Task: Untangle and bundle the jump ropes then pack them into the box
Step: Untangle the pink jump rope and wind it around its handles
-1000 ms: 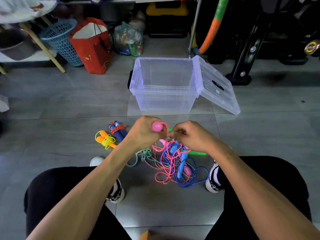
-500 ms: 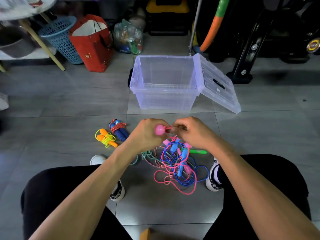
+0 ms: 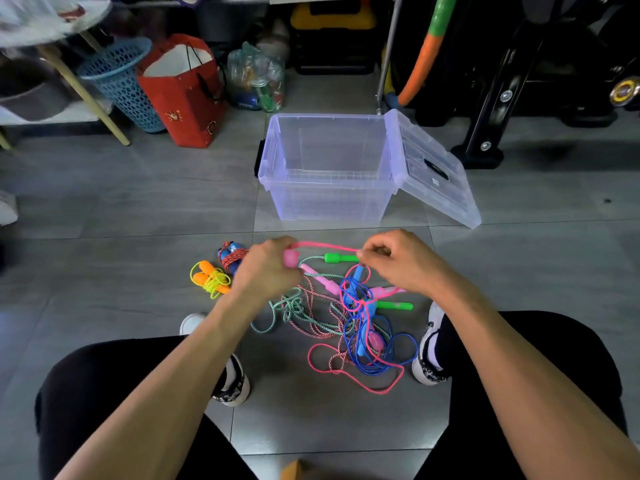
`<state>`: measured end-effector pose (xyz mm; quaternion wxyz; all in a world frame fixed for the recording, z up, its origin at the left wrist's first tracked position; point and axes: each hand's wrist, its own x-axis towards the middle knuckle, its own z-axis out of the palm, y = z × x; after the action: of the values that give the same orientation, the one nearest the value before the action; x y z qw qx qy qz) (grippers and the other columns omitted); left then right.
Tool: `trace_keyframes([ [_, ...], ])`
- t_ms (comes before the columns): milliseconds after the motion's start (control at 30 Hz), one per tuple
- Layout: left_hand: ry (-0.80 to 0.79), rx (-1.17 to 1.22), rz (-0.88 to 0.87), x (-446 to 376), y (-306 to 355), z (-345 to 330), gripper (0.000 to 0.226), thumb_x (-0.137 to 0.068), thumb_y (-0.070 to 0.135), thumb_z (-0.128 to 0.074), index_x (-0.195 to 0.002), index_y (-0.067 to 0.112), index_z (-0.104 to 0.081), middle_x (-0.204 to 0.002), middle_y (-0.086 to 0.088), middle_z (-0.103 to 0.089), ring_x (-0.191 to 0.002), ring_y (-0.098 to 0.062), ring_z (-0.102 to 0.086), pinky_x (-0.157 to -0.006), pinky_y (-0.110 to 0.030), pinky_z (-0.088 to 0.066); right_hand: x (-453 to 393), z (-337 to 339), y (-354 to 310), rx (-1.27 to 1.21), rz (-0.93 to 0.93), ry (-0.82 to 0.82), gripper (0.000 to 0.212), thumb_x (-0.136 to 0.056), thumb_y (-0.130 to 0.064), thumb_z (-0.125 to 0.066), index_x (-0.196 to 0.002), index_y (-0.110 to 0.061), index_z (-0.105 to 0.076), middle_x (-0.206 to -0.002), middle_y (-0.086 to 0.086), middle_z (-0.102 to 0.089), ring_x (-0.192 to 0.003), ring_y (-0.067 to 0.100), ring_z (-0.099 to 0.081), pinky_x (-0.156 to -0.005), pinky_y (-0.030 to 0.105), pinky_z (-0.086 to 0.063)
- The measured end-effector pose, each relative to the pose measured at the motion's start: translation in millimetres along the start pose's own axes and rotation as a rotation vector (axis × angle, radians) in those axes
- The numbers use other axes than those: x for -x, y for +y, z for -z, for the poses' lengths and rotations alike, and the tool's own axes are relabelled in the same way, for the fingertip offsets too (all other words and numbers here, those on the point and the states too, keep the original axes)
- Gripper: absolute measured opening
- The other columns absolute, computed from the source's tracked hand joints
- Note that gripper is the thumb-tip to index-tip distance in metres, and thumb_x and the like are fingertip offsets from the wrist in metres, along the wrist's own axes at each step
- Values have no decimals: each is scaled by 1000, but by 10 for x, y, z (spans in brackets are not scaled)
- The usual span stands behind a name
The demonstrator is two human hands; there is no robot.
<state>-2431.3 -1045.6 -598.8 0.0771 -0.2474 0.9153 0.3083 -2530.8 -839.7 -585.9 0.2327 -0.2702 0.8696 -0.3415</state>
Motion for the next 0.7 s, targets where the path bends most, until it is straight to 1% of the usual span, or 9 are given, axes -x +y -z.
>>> trace_keyframes([
  [67, 24, 70, -180, 116, 194, -59, 47, -77, 20, -73, -122, 27, -65, -107, 3, -71, -97, -18, -64, -82, -19, -45, -1, -65, -32, -4, 30, -56, 23, -92, -27, -61, -70, -22, -65, -58, -5, -61, -51, 11, -49, -56, 30, -41],
  [100, 54, 102, -245, 153, 278, -53, 42, -78, 19, -73, -119, 27, -67, -108, 5, -71, -98, -16, -63, -82, -18, -44, -5, -95, -38, -13, 42, -70, 21, -92, -25, -61, -71, -25, -66, -64, -2, -65, -59, 20, -57, -61, 34, -47],
  [200, 96, 179, -277, 174, 337, 38, 5, -82, 20, -70, -84, 20, -74, -74, 5, -70, -68, -15, -62, -66, -29, -50, -12, -141, -47, -63, 80, -46, 21, -92, -27, -60, -72, -27, -66, -69, 5, -68, -69, 31, -63, -67, 43, -51],
  [300, -45, 536, -79, 171, 318, 124, 28, -85, 19, -69, -59, 9, -64, -54, -3, -58, -41, -16, -43, -43, -24, -36, -5, -97, -36, -173, 94, 5, 26, -93, -34, -61, -72, -19, -64, -68, 13, -63, -58, 17, -52, -61, 35, -45],
  [400, -72, 960, 216, 92, 225, 198, 25, -81, 12, -65, -58, 12, -56, -55, -8, -52, -34, -15, -31, -40, -21, -24, 25, -12, -1, -169, 26, 8, 29, -91, -34, -62, -65, -21, -61, -55, -4, -57, -54, 8, -48, -60, 29, -42],
  [467, 12, 1098, 366, 9, 99, 226, 18, -78, 13, -63, -61, 13, -57, -56, -5, -51, -32, -13, -28, -37, -19, -23, 46, 31, 25, -101, -22, 28, 30, -91, -32, -63, -63, -22, -59, -52, -10, -54, -51, 6, -48, -57, 27, -45],
  [533, 92, 877, 357, -38, 17, 223, 16, -79, 13, -65, -64, 10, -62, -53, -6, -54, -35, -17, -34, -37, -17, -26, 54, 59, 26, -43, 0, 70, 26, -90, -28, -63, -65, -21, -63, -57, -8, -60, -57, 9, -52, -62, 31, -47],
  [600, 17, 393, 224, 4, 21, 173, 5, -81, 20, -69, -82, 16, -72, -57, -3, -61, -45, -22, -51, -43, -17, -35, 59, 66, 5, -20, 52, 87, 22, -90, -25, -63, -71, -16, -67, -66, -1, -65, -64, 16, -57, -68, 33, -47],
  [700, -78, 84, 26, 77, 77, 52, 56, -79, 31, -75, -132, 29, -56, -110, -4, -69, -100, -25, -65, -76, -20, -44, 65, 10, -29, 16, 100, 40, 21, -92, -24, -62, -72, -21, -66, -59, -5, -58, -56, 8, -47, -61, 31, -41],
])
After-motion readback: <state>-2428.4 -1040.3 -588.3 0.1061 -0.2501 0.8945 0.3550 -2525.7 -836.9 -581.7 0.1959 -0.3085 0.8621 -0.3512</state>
